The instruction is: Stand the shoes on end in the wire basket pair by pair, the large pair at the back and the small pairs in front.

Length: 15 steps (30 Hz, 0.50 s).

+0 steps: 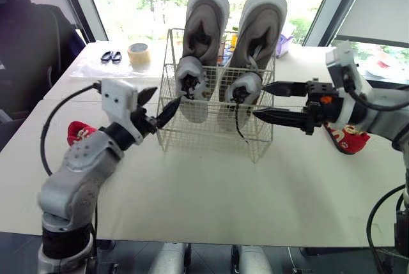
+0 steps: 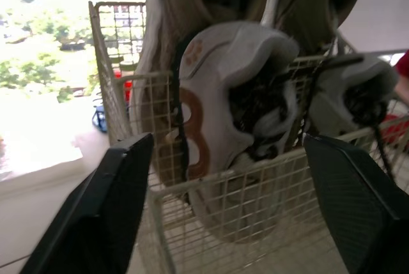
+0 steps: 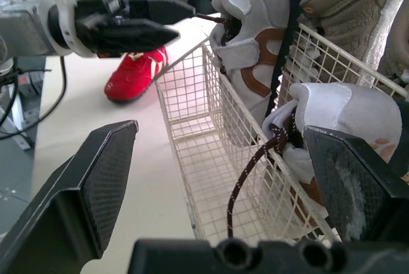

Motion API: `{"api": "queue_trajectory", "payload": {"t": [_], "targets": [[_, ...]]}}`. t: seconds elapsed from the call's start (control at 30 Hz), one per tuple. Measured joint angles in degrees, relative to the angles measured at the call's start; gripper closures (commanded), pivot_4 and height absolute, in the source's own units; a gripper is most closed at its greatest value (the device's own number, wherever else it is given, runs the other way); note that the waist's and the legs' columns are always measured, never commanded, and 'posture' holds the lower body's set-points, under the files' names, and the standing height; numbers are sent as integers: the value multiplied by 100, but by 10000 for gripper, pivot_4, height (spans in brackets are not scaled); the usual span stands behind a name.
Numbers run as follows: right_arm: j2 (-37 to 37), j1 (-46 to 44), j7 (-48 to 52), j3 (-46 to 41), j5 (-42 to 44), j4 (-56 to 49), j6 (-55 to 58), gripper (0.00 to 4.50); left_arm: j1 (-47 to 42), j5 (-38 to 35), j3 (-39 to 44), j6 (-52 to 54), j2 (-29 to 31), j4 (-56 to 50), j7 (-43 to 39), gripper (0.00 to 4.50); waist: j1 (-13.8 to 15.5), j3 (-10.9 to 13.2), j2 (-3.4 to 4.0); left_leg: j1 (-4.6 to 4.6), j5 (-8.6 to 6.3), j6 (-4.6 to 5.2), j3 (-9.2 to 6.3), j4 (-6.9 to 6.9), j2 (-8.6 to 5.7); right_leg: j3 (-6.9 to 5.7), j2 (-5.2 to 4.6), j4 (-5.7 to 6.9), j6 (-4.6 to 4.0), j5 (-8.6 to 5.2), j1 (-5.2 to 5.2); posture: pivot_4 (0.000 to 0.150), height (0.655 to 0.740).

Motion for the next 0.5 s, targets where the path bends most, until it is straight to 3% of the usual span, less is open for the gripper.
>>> {"api": "queue_trajectory", "payload": {"t": [0.1, 0.17, 0.27, 0.37, 0.5], "targets": [[-147, -7, -82, -359, 3, 288, -1, 0, -34, -1258, -22, 542, 523, -536, 57, 459, 2, 1, 1, 0, 0, 0, 1, -1, 0, 2, -1, 0, -2, -1, 0, 1500, 6563], [-293, 67, -125, -681, -5, 448, -8, 0, -75, -1716, -96, 803, 879, -649, 121, 459, 16, 0, 2, 3, 0, 0, 1, 0, 0, 1, 0, 1, -4, -2, 3, 1500, 6563], [-459, 691, -232, -1121, -252, 506, -124, 0, -146, -1752, -354, 934, 1128, -585, 193, 459, 25, 0, 0, 4, 0, 0, 2, 2, 0, 1, -1, -1, -6, -3, 9, 1500, 6563], [-325, 1748, -489, -1466, -851, 554, -548, 0, -110, -1561, -765, 739, 828, -593, 216, 459, 22, -2, -1, 1, 0, 0, 12, 4, -4, 7, -7, -9, -6, -3, 10, 1500, 6563], [-8, 2166, -999, -1920, -1316, 627, -1017, 0, -135, -1521, -1270, 606, 555, -306, -133, 459, -11, -4, 17, 5, 0, 0, 24, 2, 0, 20, -3, 2, -6, -3, 1, 1500, 6563]]}}
